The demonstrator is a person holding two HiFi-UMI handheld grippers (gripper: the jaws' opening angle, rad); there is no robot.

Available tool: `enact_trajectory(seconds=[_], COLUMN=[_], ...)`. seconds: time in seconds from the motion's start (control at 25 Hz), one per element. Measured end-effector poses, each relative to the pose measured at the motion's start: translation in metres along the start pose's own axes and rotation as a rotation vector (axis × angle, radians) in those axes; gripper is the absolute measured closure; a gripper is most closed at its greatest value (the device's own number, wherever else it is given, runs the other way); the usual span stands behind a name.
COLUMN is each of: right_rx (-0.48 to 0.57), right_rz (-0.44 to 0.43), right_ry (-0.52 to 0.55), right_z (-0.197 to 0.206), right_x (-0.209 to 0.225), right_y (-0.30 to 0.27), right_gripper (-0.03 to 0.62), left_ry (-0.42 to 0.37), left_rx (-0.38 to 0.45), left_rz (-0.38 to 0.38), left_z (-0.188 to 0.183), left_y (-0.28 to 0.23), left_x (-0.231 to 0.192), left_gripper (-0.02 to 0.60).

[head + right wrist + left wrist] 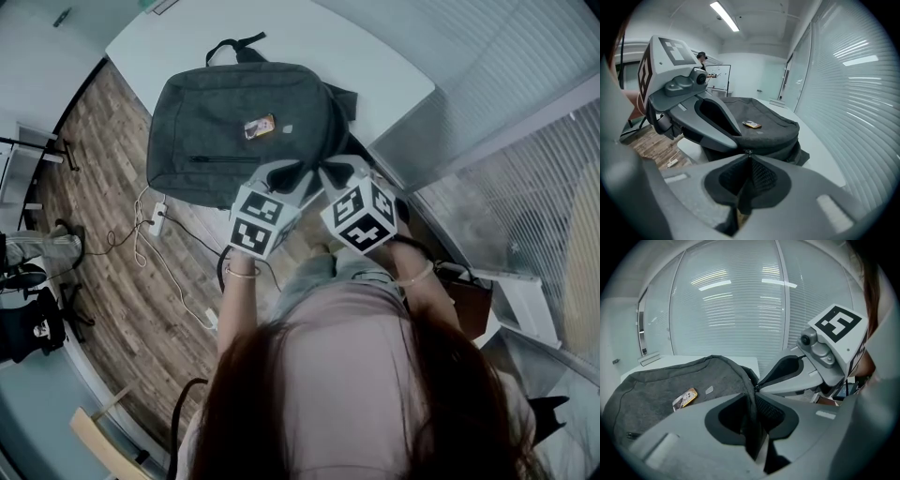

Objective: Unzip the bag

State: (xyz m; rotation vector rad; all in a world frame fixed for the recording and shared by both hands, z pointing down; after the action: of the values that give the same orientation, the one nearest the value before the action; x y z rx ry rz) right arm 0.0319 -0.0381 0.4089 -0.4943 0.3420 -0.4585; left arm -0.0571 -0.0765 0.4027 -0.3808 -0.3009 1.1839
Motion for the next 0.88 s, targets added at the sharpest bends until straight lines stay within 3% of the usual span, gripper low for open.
enact_trajectory(seconds=[0.88], right_rx=[-0.064], right_rz=[0.157], right_ry=[0.003], right_z=[-0.011], right_x=[0.001], right_y=[0.005], right_gripper=[0.583], left_ry=[0.012], left_rx=[0.087], left_rz=[0.067], left_z=[0.002], left_y=[0.020], left_x=[-0.001], left_gripper=[0.517])
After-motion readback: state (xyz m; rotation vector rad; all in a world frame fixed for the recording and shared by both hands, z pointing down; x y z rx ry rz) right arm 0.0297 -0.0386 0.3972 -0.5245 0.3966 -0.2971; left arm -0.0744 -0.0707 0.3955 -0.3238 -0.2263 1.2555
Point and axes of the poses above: the fingertips, and each gripper's own axes: y backward along the fingers, x to its right, z out of its underside, the point moved 7 cm from there along y, backward along the fingers, and after that the axes turned 8 degrees about x, right-handed, at the moved point
